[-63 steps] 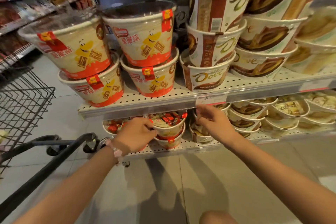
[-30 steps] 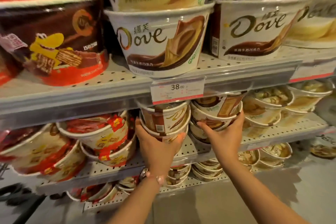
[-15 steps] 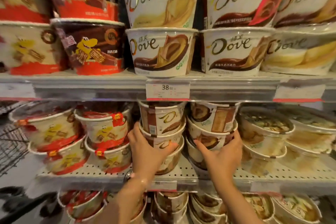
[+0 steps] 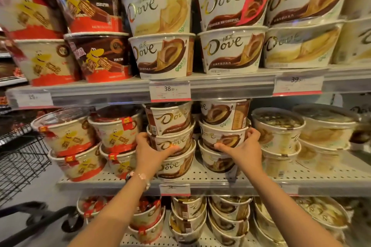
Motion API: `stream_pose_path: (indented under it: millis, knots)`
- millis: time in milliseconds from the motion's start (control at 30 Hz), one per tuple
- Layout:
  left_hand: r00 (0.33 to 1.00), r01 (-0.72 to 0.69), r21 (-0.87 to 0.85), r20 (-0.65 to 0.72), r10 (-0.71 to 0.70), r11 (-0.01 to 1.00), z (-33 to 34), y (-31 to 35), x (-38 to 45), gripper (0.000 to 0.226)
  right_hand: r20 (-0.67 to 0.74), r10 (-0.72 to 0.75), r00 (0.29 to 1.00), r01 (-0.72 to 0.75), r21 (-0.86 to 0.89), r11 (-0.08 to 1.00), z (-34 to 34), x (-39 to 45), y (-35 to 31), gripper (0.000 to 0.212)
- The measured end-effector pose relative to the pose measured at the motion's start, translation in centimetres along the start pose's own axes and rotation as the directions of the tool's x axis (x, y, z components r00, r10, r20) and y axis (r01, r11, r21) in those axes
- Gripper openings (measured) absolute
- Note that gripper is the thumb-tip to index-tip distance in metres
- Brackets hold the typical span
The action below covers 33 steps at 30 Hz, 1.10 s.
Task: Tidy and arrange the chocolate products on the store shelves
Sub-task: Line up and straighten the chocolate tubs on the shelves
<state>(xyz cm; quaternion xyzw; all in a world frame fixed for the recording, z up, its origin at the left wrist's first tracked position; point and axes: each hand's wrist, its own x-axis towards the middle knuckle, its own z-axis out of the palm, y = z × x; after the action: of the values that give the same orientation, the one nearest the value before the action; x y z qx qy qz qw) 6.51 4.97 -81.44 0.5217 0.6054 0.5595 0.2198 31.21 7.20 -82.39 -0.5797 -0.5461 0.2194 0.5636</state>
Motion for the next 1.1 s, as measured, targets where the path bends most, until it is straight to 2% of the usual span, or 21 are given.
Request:
stream_pose_path:
  millis: [200,367,467,533,600,667,767,1000,1100]
  knots:
    - [0.995,0.026,-0.062,0.098,-0.020,0.998,-0.6,-0.7,1.0,0.098,0.093,0.026,0.995,-0.025,-0.011,1.000,-0.9,0.9,0.1,0.110]
    - [0.991,0.008,-0.085,0.136,0.003,0.996,-0.7,-0.9,0.9,0.080,0.133,0.002,0.991,-0.005,0.019,1.000,-1.0,0.7,0.3,0.105]
    - [0.998,-0.029,-0.053,0.062,0.032,0.998,0.2,-0.8,0.2,0.097,0.126,-0.033,0.991,0.026,0.053,0.998,-0.6,0.2,0.4,0.106]
    - [0.999,-0.036,0.020,-0.031,0.037,0.999,1.1,-0.2,-0.2,0.119,0.070,-0.071,0.995,0.068,0.046,0.997,0.1,-0.1,0.3,0.111]
    - [0.995,-0.009,0.032,-0.102,0.013,0.999,1.8,0.3,-0.2,0.129,0.002,-0.073,0.997,0.073,0.006,0.997,0.8,-0.2,0.0,0.120]
    - [0.991,-0.006,0.045,-0.133,0.012,0.999,2.1,0.5,-0.2,0.129,-0.061,-0.052,0.997,0.049,-0.044,0.998,1.4,-0.4,-0.4,0.126]
    - [0.991,-0.019,0.078,-0.133,0.029,0.997,1.9,0.4,-0.1,0.121,-0.096,-0.058,0.994,0.050,-0.085,0.995,1.8,-0.3,-0.3,0.122]
    - [0.991,-0.065,0.104,-0.113,0.076,0.992,0.9,-0.2,0.0,0.107,-0.048,-0.112,0.993,0.106,-0.114,0.988,0.8,0.4,0.3,0.110]
    - [0.993,-0.064,0.117,-0.087,0.075,0.991,0.6,-0.8,0.4,0.107,-0.008,-0.119,0.993,0.117,-0.091,0.989,0.4,0.7,0.5,0.107]
